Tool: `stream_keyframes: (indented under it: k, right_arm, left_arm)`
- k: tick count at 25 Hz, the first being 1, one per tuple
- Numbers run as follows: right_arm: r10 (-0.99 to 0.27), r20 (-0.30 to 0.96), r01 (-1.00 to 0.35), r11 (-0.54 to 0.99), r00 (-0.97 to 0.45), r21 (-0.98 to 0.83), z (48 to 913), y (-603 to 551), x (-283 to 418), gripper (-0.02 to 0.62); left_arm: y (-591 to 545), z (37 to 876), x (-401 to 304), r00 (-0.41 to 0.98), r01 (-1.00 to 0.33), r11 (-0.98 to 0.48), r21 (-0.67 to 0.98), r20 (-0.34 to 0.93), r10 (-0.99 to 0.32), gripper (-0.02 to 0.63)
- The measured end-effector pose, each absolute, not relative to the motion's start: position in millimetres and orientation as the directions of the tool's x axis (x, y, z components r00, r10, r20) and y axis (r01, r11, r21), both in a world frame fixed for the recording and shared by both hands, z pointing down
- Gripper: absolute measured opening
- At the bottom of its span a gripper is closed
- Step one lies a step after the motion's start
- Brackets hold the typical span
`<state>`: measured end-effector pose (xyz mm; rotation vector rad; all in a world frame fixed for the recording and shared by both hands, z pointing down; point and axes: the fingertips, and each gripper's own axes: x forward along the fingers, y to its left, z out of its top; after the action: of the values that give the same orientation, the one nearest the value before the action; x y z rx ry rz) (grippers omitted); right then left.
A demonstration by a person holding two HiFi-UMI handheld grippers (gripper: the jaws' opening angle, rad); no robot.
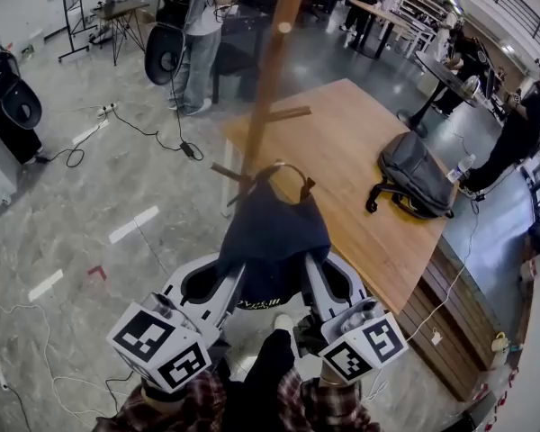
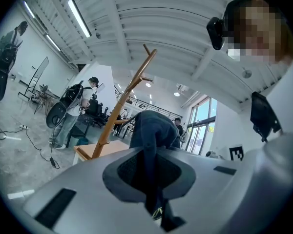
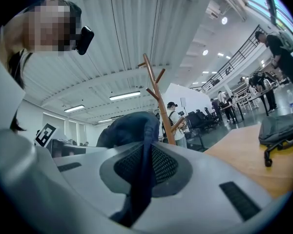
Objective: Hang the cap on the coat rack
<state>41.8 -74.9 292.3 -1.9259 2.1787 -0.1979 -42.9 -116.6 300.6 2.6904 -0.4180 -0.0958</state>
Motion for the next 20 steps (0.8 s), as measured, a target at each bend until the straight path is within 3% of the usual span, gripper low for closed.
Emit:
stream_keyframes:
  k: [20]
  right_arm:
    - [-0.884,-0.063,-0.858,0.465,-0.463,-0.218,270.6,-159.8,204.2,0.031]
  left_arm:
    - [-165.9,279.4,110.7,0.783,-0.549,-0.72,0.424,-0.04,-0.62,0.032]
